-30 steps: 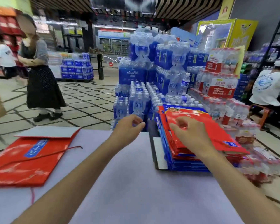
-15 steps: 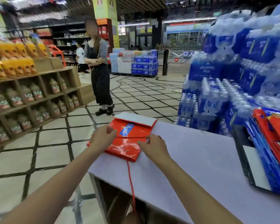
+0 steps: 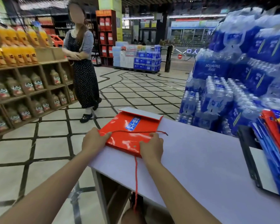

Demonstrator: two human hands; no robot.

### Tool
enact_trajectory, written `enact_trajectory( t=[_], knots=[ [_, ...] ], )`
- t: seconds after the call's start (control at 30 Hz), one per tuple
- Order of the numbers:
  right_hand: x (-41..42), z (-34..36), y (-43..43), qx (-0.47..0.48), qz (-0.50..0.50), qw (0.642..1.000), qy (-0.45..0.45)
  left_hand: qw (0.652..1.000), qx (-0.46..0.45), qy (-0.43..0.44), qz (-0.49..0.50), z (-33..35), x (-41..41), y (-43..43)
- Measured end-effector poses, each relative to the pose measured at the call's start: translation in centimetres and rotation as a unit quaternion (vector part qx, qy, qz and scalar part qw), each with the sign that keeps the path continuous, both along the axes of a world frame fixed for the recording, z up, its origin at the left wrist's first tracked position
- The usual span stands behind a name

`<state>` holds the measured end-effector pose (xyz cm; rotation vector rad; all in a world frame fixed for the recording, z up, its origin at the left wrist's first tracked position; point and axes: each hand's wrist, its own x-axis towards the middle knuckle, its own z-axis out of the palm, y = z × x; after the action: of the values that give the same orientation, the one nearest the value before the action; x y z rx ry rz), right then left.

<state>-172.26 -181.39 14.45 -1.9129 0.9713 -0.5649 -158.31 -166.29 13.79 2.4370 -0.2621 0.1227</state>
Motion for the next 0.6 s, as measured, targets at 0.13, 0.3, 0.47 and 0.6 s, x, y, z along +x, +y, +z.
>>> enact_trajectory(
  t=[0.13, 0.3, 0.47, 0.6],
  knots=[
    [0.5, 0.1, -1.5, 0.188, -0.023, 0.978, -0.088, 0.996, -0.085, -0.003, 0.015, 0.7, -0.3, -0.6],
    [0.0, -0.8, -5.9, 0.188, -0.002, 0.969, -0.163, 0.98, -0.199, -0.012, -0.018, 2.9, -2.4, -2.6],
    [-7.0, 4.1, -10.3, 0.013, -0.018, 0.988, -0.154, 0.974, -0.199, -0.037, -0.103, 4.3, -7.0, -8.0],
    [-12.6, 4.2, -14.9, -0.094, -0.049, 0.992, -0.063, 0.983, -0.079, -0.045, -0.157, 3.7, -10.9, -13.2]
  ],
)
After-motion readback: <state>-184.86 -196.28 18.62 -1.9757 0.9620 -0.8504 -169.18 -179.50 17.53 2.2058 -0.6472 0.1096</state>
